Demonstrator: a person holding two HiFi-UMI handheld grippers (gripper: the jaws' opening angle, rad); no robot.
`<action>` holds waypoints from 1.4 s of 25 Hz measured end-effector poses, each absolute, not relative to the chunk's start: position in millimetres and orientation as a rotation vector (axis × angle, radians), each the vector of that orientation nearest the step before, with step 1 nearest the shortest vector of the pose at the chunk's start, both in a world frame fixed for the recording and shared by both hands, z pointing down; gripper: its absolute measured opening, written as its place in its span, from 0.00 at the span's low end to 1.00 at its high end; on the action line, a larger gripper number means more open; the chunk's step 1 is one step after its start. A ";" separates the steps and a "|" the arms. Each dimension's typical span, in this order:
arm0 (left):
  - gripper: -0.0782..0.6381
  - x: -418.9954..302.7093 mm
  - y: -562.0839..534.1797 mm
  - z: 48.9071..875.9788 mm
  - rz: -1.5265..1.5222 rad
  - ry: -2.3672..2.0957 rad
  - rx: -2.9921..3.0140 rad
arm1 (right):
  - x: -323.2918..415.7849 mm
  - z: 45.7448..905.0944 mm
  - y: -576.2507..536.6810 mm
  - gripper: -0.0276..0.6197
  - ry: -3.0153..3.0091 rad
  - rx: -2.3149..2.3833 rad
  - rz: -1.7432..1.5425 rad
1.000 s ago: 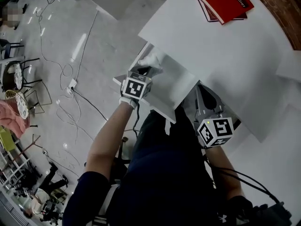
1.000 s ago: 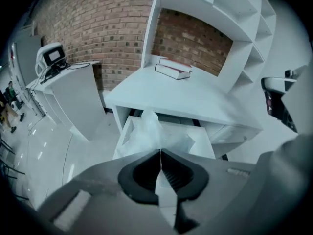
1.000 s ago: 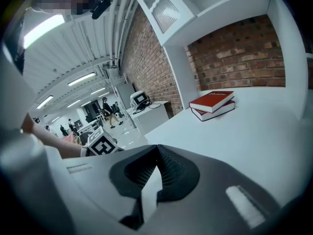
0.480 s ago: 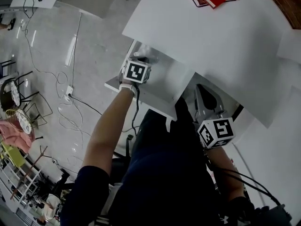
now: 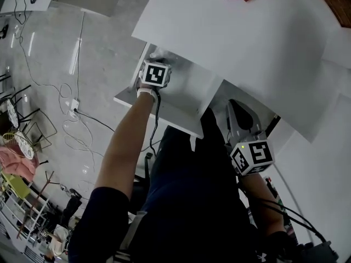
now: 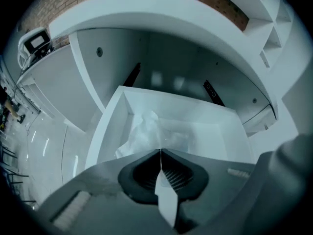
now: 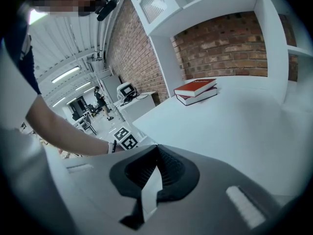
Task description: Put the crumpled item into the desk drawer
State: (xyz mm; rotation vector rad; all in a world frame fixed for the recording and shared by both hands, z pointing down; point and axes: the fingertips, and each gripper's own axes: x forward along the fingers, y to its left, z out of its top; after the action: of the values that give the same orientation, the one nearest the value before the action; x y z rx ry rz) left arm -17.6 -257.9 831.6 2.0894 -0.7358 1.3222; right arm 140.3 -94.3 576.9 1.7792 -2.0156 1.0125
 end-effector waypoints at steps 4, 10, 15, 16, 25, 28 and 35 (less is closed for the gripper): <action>0.12 -19.7 -253.1 847.3 1.302 -0.735 2.028 | 142.5 579.0 -90.9 0.05 -2.002 1.775 1.011; 0.12 -25.6 -250.9 855.7 1.338 -0.741 1.989 | 138.1 579.7 -89.7 0.05 -1.993 1.756 1.016; 0.27 -17.4 -248.3 855.0 1.298 -0.730 2.015 | 136.2 581.9 -86.9 0.05 -2.004 1.755 1.012; 0.28 -18.7 -249.1 852.4 1.299 -0.740 2.020 | 135.2 581.6 -87.0 0.05 -2.008 1.753 1.009; 0.31 -20.5 -254.5 799.6 1.164 -0.780 2.094 | 120.7 570.4 -98.5 0.05 -2.094 1.713 0.956; 0.30 -23.8 -254.2 759.8 1.057 -0.834 2.140 | 118.1 559.2 -105.7 0.05 -2.133 1.696 0.913; 0.30 -46.3 -259.8 648.4 0.788 -1.011 2.265 | 116.9 529.3 -132.6 0.05 -2.238 1.673 0.789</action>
State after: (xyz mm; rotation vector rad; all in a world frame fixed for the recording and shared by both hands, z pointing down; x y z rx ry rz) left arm -46.3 -259.8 648.4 2.2647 -1.0106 0.7878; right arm 116.9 -132.6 529.3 1.6726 -2.2383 0.7893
